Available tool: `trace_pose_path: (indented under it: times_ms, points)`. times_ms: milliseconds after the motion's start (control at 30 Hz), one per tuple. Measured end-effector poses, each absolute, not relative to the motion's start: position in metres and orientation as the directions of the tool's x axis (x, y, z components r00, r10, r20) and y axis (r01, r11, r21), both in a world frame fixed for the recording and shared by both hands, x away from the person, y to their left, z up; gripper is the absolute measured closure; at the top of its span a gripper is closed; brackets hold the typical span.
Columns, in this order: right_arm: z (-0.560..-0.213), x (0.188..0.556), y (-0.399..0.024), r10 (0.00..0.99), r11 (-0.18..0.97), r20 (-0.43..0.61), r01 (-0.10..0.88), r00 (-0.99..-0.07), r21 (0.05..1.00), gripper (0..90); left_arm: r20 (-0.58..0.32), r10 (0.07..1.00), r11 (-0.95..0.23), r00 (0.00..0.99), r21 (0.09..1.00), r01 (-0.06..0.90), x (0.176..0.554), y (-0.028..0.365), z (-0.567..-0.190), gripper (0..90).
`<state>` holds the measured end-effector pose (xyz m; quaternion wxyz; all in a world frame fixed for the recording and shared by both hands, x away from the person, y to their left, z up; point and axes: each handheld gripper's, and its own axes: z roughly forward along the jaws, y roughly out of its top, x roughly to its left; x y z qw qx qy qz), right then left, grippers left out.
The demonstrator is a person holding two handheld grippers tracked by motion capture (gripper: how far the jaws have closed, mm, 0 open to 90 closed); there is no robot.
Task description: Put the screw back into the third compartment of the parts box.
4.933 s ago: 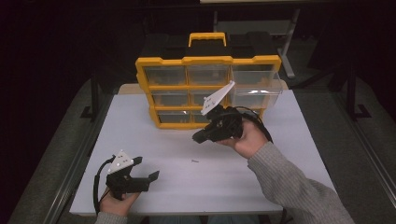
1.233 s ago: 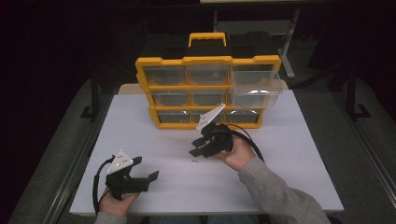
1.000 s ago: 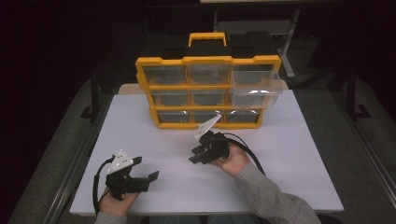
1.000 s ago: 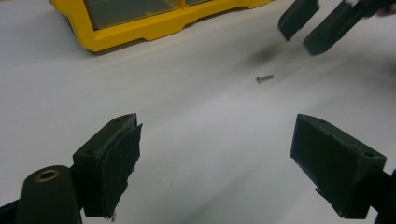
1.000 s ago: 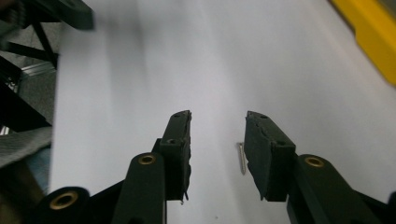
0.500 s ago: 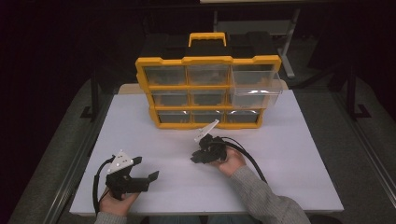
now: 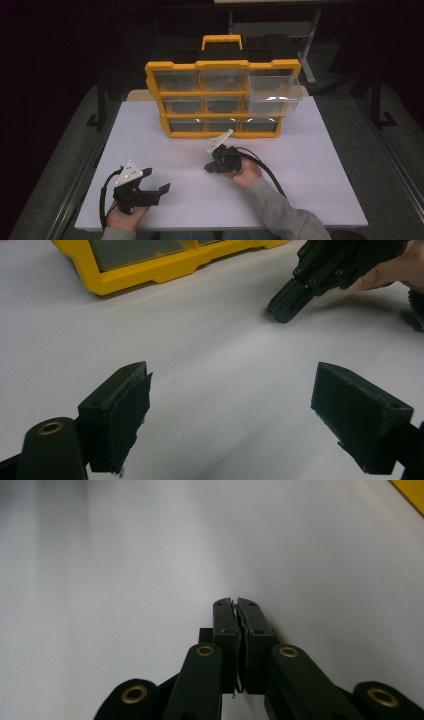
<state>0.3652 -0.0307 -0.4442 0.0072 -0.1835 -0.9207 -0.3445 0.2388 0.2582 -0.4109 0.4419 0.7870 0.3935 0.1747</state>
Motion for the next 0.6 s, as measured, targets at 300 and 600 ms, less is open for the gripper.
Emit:
trace_pose_path:
  times_ms: [300,600]
  points:
    - [-0.435,0.363,-0.033,0.279,0.683,0.176,0.324,-0.944,0.655,87.0,-0.069,0.772,-0.305,0.631,0.832,0.464,0.239,0.259,-0.411,15.0]
    - [-0.4,0.353,-0.039,0.25,0.686,0.185,0.308,-0.951,0.659,87.0,-0.071,0.773,-0.302,0.63,0.832,0.465,0.239,0.258,-0.411,15.0]
